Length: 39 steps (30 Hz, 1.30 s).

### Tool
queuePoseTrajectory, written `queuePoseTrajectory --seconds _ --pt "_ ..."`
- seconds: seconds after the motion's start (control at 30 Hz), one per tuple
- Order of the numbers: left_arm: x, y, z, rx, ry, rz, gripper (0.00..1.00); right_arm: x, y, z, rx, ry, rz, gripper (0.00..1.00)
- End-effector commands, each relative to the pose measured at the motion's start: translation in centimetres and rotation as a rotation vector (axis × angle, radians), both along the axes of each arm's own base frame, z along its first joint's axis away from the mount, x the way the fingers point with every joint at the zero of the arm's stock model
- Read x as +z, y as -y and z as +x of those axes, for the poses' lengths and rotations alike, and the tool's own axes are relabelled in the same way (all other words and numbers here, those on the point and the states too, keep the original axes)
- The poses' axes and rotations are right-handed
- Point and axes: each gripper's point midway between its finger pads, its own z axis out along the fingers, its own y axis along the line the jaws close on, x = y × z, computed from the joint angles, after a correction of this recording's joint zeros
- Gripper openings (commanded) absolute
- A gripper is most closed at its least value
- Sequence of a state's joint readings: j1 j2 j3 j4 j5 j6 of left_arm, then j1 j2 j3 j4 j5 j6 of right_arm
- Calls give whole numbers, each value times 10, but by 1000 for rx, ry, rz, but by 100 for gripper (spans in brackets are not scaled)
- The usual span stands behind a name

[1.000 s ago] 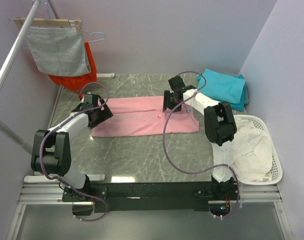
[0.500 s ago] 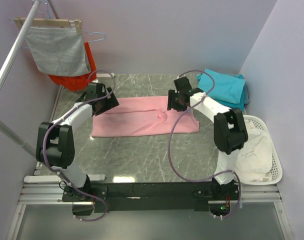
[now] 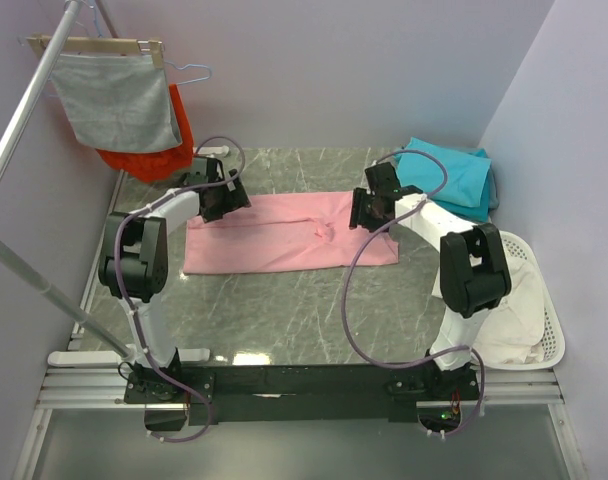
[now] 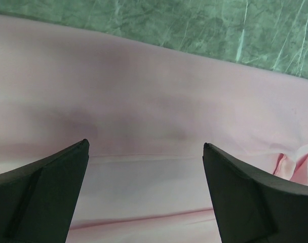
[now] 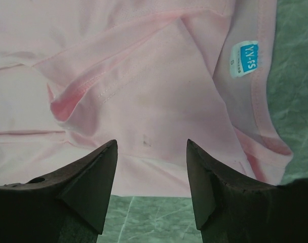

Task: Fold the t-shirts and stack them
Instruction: Rotate the tshirt 90 degrees

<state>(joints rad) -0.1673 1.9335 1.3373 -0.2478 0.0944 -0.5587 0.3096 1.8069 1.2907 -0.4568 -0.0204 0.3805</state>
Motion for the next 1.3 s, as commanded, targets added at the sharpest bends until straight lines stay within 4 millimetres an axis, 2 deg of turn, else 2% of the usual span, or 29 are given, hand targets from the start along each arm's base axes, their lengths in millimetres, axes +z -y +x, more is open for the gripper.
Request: queuePoseTrajectory --seconds 0.0,0.03,0.1,0.13,0.2,0.23,0.3,0.43,0.5,0.57,0.6,0.63,0.67,0.7,0.73,0.77,0.8,0.83,0.87,0.9,0.93,1.0,1.07,1.1,1.13,1.17,1.2,1.23,1.27 --pt "11 11 17 -43 47 -6 99 -1 -6 15 -16 14 29 64" --pt "4 12 15 -40 30 4 99 -9 -7 17 -17 -7 24 64" --pt "-4 10 10 -24 7 15 99 -9 -9 23 -23 -20 23 64" --pt "-11 9 4 -15 -12 29 99 -17 -11 24 -20 -42 22 64" --pt "-19 8 -3 -9 -41 34 99 -17 -15 29 -15 -52 32 64" --pt "-26 8 -10 -9 -67 39 100 -26 -15 30 -16 -76 28 64" --pt "-32 8 -18 -6 -91 41 99 -26 -18 35 -14 -91 24 63" --pt "-45 8 -46 -1 -152 45 99 -37 -25 48 13 -144 14 63" --pt "-50 11 -59 -3 -176 43 99 -42 -26 48 17 -179 -3 63" --pt "-58 12 -78 -3 -210 45 99 -48 -30 54 35 -193 -3 63" --pt "-61 13 -87 -5 -225 51 99 -58 -31 53 45 -224 -10 63" --pt "-66 12 -100 -3 -248 56 99 -49 -35 63 57 -202 -11 63" --pt "-69 12 -108 -1 -265 53 99 -52 -37 62 65 -218 -16 63" --pt "-72 17 -117 -10 -283 43 99 -64 -39 62 74 -245 -19 63" --pt "-77 18 -133 -20 -312 36 99 -55 -46 73 98 -218 -8 63" --pt "-79 22 -143 -29 -328 25 99 -57 -48 71 113 -247 -1 63" --pt "-76 32 -153 -57 -331 18 99 -69 -53 71 132 -273 -5 63" --pt "-83 34 -171 -73 -366 22 100 -59 -60 83 166 -237 7 64" --pt "-84 40 -180 -88 -380 21 100 -58 -69 79 197 -253 20 64" --pt "-85 49 -198 -129 -402 31 99 -67 -72 80 213 -269 19 64" --pt "-85 56 -209 -156 -419 20 99 -56 -79 88 241 -236 32 64" --pt "-82 72 -235 -216 -443 16 99 -48 -96 89 303 -213 79 65" --pt "-79 79 -249 -234 -459 20 99 -34 -106 101 330 -136 104 66" --pt "-70 88 -255 -263 -442 15 99 -21 -106 102 337 -100 113 66" --pt "-67 88 -261 -260 -454 22 99 -8 -111 115 342 -21 130 67" --pt "-61 92 -263 -272 -444 23 99 16 -109 122 336 43 141 67" --pt "-47 95 -258 -273 -408 13 99 23 -107 124 333 68 149 68" --pt "-42 91 -261 -272 -416 29 99 38 -107 135 326 133 157 68" --pt "-35 88 -258 -262 -399 50 99 63 -102 141 312 194 162 68"
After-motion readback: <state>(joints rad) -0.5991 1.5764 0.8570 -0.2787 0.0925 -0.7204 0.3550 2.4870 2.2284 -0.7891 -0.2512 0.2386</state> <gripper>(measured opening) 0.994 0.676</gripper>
